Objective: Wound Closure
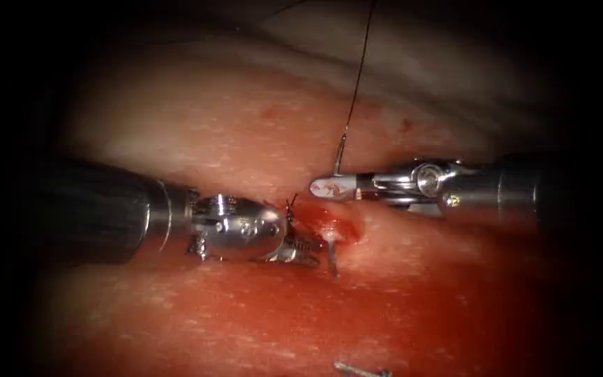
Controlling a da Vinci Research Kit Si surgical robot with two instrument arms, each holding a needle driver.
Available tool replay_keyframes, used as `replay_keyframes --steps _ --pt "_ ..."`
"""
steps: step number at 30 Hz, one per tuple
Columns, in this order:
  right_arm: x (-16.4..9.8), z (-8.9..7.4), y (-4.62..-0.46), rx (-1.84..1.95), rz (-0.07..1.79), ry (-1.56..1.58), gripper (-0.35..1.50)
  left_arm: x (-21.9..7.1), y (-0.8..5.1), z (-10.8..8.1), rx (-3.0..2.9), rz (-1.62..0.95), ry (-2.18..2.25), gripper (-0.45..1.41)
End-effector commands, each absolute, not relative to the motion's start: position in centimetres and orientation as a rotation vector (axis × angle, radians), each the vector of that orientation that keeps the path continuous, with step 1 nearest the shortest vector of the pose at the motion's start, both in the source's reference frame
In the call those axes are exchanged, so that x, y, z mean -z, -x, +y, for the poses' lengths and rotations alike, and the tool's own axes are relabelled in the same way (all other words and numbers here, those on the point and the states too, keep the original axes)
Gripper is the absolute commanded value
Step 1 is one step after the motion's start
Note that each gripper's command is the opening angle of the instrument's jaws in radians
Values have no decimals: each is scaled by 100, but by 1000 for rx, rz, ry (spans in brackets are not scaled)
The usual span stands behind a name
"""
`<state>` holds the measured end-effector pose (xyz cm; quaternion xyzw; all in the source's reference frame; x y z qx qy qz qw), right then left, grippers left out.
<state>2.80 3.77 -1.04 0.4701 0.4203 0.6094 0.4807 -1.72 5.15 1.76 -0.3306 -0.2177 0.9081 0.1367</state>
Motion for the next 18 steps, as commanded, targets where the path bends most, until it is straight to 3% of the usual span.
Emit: replay_keyframes --steps 1,2,9,16,18 --pt "100 382 -287 -1354 1135 -918 84 -181 177 509 -2626 -634 957 -3" --pt "99 385 -287 -1302 1159 -845 98 -181 177 509 -2626 -634 957 -3" --pt "86 407 -278 -1126 1227 -574 124 -181 177 509 -2626 -634 957 -1" --pt "101 421 -278 -1087 1273 -463 123 -181 177 509 -2626 -634 957 -1" --pt "109 423 -278 -1034 1264 -409 109 -181 177 509 -2626 -634 957 -1"
